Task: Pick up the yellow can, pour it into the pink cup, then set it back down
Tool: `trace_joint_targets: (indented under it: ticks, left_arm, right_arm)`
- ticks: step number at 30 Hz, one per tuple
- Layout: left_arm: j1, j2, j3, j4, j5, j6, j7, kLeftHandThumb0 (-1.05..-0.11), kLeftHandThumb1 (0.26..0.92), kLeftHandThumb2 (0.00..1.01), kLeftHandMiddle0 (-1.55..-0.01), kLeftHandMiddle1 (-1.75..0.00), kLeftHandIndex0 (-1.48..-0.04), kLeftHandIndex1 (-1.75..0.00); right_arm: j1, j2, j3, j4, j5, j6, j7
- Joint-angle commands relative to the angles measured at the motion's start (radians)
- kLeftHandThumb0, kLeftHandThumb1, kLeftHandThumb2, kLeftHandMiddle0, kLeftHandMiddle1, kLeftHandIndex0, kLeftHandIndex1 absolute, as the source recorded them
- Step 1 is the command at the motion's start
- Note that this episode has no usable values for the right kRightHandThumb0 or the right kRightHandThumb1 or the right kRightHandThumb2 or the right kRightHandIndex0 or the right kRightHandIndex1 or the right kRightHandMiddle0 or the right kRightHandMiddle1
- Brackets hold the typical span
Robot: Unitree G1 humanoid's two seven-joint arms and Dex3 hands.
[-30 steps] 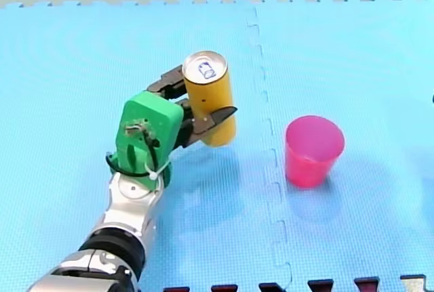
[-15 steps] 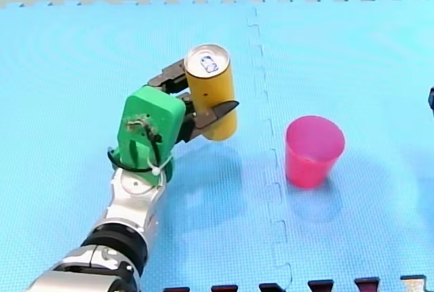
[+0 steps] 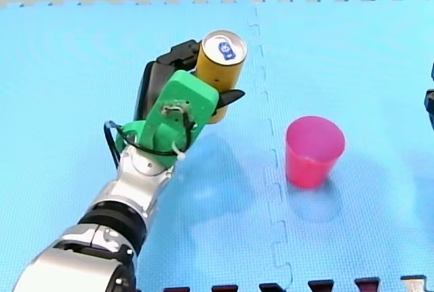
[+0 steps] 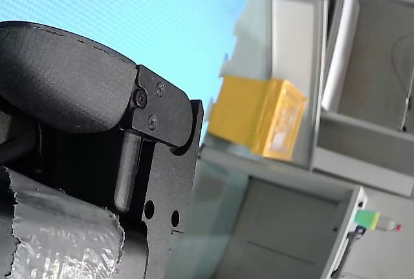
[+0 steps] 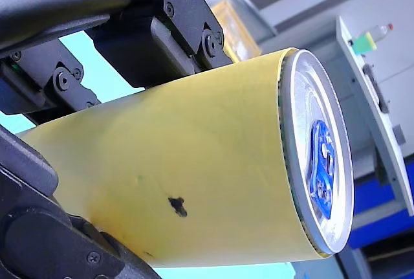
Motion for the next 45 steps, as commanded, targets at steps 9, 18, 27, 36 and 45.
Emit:
trace_joint_targets:
  ticks: [9,18,27,36,45]
  left_arm:
    - [-0.036,0.001,-0.028,0.005,0.017,0.025,0.022,-0.423,0.793,0.00,-1.32,0.00,-1.16,0.00]
    - [-0.026,-0.005,-0.041,0.006,0.020,0.036,0.042,-0.426,0.799,0.00,-1.32,0.00,-1.16,0.00]
    - [-0.029,-0.016,-0.068,0.013,0.044,0.056,0.071,-0.451,0.811,0.00,-1.32,0.00,-1.15,0.00]
    - [-0.037,-0.059,-0.105,0.016,0.076,0.079,0.095,-0.478,0.822,0.00,-1.31,0.00,-1.15,0.00]
    - [-0.045,-0.068,-0.122,0.012,0.086,0.068,0.079,-0.420,0.808,0.00,-1.31,0.00,-1.15,0.00]
  right_arm:
    - [0.002,0.012,0.000,0.003,0.000,0.008,-0.006]
    - [0.006,0.022,0.002,0.004,-0.004,0.003,-0.013]
    - [0.004,0.035,0.012,0.007,-0.018,-0.001,-0.028]
    - [0.003,0.047,0.015,0.006,-0.020,-0.003,-0.037]
    - [0.005,0.051,0.013,0.005,-0.019,-0.009,-0.038]
